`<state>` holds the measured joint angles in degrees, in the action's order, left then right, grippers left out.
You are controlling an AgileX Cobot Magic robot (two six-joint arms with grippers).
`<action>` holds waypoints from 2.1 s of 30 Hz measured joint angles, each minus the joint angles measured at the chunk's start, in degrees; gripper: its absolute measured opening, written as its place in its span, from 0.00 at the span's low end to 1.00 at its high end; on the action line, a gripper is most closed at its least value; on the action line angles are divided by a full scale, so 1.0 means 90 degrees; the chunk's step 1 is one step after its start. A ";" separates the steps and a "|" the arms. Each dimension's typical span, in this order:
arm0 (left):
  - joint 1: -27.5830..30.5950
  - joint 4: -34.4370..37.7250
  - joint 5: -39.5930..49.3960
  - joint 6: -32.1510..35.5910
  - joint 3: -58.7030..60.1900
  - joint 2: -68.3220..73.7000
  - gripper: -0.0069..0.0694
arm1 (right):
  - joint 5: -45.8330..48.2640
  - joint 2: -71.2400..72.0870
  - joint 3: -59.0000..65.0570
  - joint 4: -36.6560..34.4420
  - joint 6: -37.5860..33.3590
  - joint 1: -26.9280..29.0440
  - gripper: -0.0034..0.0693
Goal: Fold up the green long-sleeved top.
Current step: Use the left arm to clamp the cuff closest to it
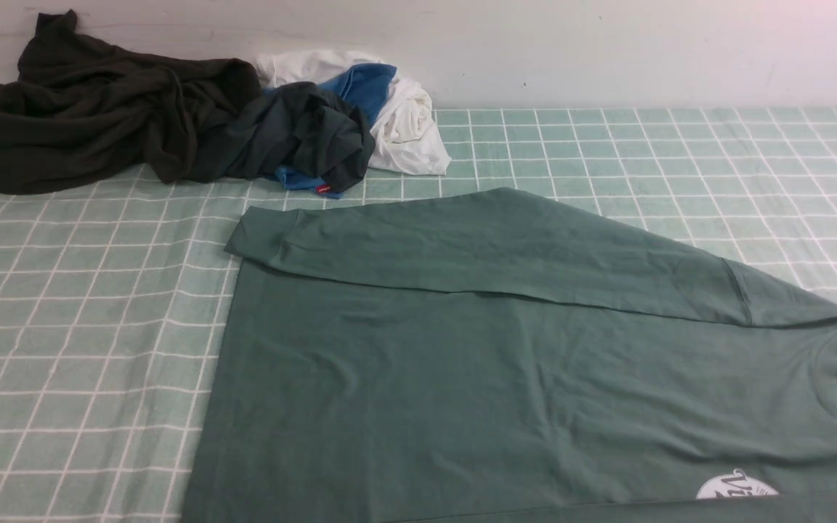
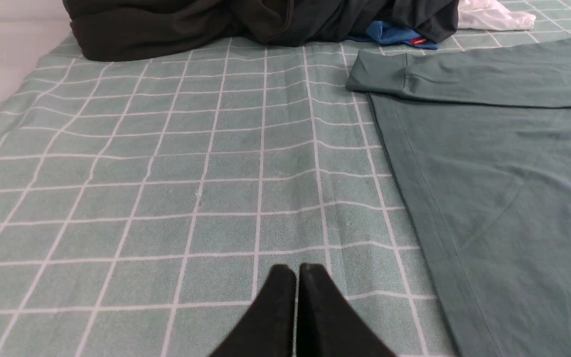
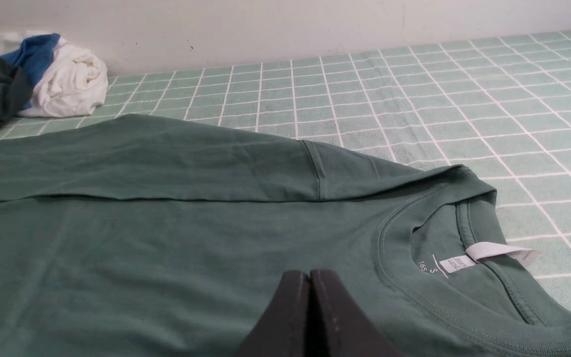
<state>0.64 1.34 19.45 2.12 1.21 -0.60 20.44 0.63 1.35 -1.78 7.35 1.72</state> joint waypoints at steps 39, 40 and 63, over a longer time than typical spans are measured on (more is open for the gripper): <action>0.0000 0.0000 0.0000 0.0000 0.0000 0.0000 0.09 | 0.0000 0.0000 0.0000 0.0198 0.0000 0.0000 0.03; 0.0000 0.0000 0.0000 0.0000 0.0000 0.0000 0.09 | 0.0000 0.0000 0.0000 0.0198 0.0000 0.0000 0.03; 0.0000 -0.0005 -0.0026 -0.0007 0.0000 0.0000 0.09 | 0.0000 0.0000 0.0000 0.0198 0.0000 0.0000 0.03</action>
<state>0.64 1.30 19.22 2.06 1.21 -0.60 20.44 0.63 1.35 0.00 7.35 1.72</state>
